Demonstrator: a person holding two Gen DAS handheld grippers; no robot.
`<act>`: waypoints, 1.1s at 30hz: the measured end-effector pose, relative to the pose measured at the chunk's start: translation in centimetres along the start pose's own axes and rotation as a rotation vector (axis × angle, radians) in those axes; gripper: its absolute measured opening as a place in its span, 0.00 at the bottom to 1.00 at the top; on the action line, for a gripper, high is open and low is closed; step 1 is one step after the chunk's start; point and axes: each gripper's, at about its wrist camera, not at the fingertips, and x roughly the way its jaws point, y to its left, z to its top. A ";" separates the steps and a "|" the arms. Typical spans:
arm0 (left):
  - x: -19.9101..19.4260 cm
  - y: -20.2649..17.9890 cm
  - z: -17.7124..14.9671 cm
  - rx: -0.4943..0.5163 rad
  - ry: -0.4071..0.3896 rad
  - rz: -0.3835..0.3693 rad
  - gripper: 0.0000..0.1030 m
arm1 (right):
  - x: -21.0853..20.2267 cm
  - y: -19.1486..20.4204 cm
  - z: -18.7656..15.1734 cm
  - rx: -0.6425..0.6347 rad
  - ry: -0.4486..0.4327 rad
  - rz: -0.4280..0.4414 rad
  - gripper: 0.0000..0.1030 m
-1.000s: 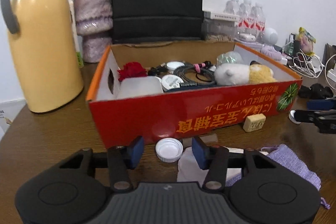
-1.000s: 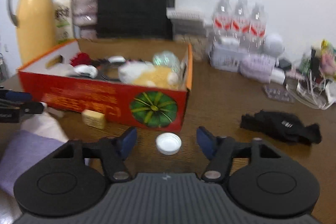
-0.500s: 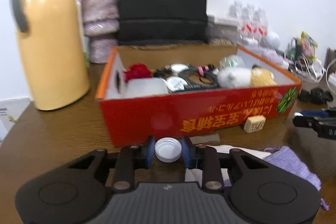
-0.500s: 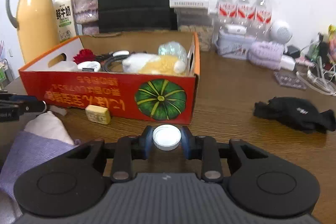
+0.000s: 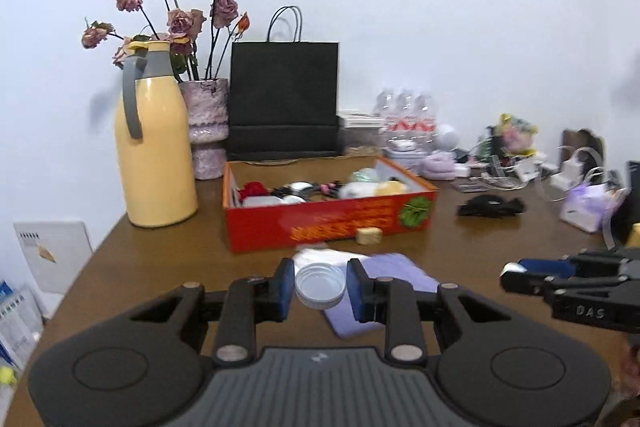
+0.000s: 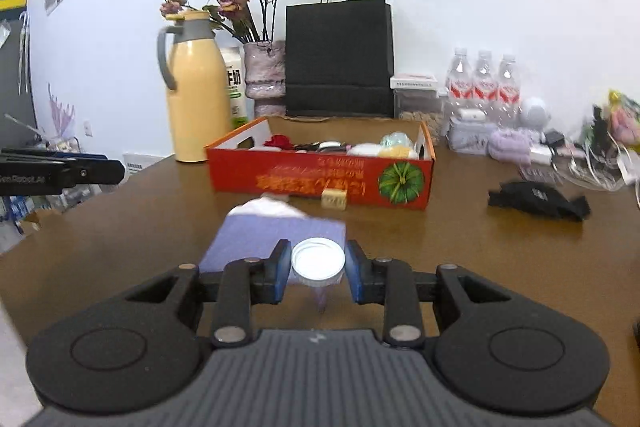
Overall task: Organize objects
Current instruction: 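Grasp a clear lid with the left gripper while the right grasps a white cap, then carry the clear lid and white cap into the box and open both grippers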
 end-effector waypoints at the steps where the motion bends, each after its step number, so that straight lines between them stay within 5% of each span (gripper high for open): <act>1: -1.0 -0.3 -0.4 -0.015 0.002 -0.014 0.26 | -1.1 0.2 -0.3 0.015 0.005 0.007 0.29; 9: -5.0 -1.8 -2.1 -0.010 -0.005 -0.050 0.26 | -7.0 2.8 -2.6 0.012 0.022 0.043 0.29; 18: -0.8 -1.2 0.1 0.001 -0.007 -0.077 0.26 | -4.6 2.5 -0.7 -0.007 0.003 0.059 0.29; 23: 8.1 0.6 6.1 0.029 -0.026 -0.143 0.26 | 1.1 -0.6 5.7 -0.067 -0.048 0.070 0.29; 29: 25.0 1.5 12.4 0.039 0.130 -0.199 0.26 | 15.2 -5.7 16.1 -0.002 0.004 0.116 0.29; 33: 34.6 1.5 13.8 -0.001 0.247 -0.162 0.26 | 26.1 -8.0 19.7 0.081 0.108 0.052 0.29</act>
